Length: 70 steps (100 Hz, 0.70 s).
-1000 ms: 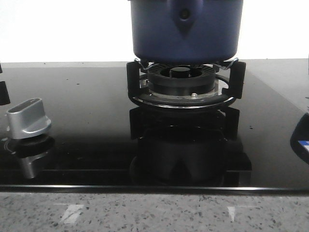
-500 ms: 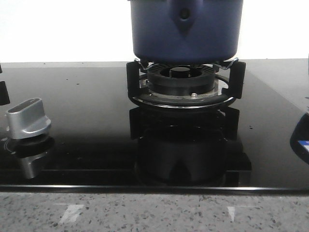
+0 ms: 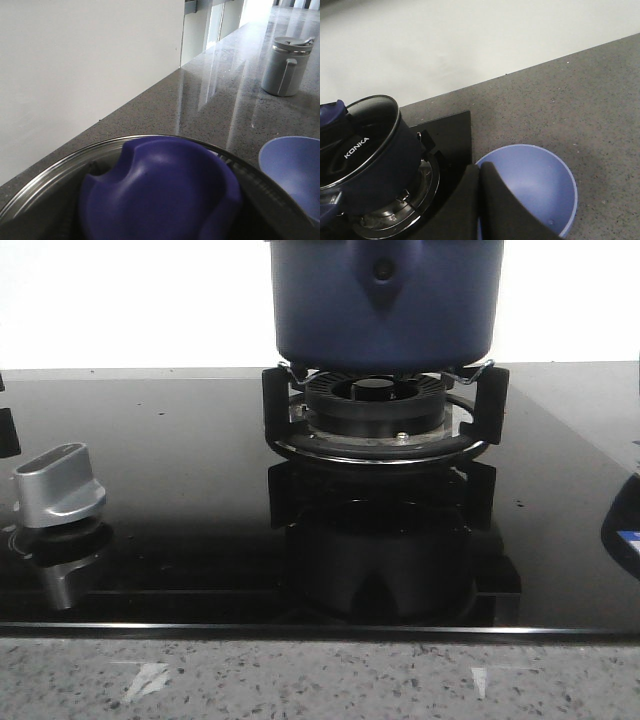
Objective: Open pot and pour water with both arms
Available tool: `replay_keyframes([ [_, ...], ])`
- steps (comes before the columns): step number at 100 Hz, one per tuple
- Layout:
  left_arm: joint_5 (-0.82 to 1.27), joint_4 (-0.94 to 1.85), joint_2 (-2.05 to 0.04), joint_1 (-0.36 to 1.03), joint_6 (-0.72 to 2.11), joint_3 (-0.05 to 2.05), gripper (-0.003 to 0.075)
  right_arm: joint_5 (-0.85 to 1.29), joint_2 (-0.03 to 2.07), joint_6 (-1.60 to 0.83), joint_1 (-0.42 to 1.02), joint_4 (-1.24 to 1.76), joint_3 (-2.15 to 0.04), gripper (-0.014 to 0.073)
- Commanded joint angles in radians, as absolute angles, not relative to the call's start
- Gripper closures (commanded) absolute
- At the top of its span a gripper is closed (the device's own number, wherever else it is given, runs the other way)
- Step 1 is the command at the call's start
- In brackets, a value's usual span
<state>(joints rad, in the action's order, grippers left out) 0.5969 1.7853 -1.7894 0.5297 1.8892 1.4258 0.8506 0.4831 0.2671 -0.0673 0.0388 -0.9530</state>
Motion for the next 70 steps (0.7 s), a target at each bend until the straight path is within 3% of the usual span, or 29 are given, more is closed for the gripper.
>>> replay_keyframes([
  [1, 0.610, 1.849, -1.743, 0.534, 1.884, 1.462, 0.0364, 0.769, 0.496, 0.258, -0.065, 0.036, -0.976, 0.0662],
  [32, 0.588, 1.845, -1.749, 0.534, 1.884, 1.462, 0.0359, 0.765, 0.496, 0.258, -0.065, 0.036, -0.976, 0.0662],
  [51, 0.600, 1.845, -1.749, 0.534, 1.884, 1.462, 0.0182, 0.765, 0.496, 0.258, -0.065, 0.036, -0.976, 0.0662],
  [70, 0.613, 1.846, -1.719, 0.534, 1.884, 1.462, 0.0172, 0.765, 0.496, 0.258, -0.065, 0.036, -0.976, 0.0662],
])
